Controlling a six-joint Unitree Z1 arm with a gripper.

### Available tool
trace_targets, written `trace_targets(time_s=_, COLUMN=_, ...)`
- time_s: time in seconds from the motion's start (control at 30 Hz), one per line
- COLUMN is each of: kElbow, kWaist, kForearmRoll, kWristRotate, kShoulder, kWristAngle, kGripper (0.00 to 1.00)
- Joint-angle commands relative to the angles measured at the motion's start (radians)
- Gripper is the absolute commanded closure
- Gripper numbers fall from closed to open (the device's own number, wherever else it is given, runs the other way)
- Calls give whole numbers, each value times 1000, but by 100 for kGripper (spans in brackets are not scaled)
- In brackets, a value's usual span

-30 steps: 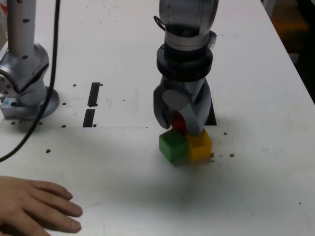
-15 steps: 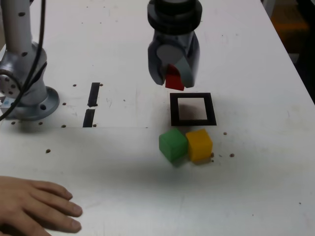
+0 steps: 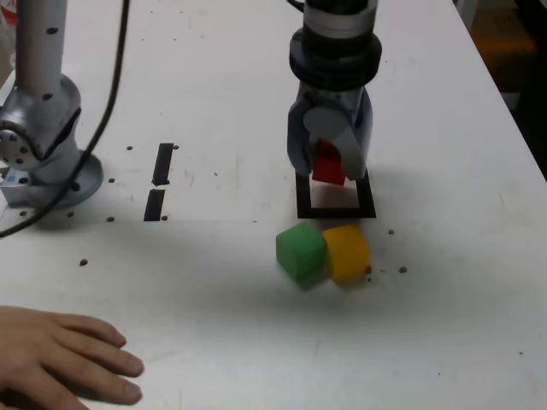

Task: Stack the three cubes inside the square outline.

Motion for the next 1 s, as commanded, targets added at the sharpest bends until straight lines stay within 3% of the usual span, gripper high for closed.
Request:
trace_targets(time_s=0.0, kElbow=6, kWaist=2, kForearmRoll=-14, kWristRotate=0, kShoulder=7, kWristAngle=-6, kGripper=82)
trace_targets(time_s=0.47, kElbow=34, kWaist=11, kForearmRoll=-66, kWristRotate=-1, kShoulder=23, kWristAngle=-33, kGripper=76)
trace_targets(time_s=0.97, kElbow=49, kWaist=21, kForearmRoll=-56, kWristRotate=-1, kShoulder=25, kWristAngle=-41, kGripper=57)
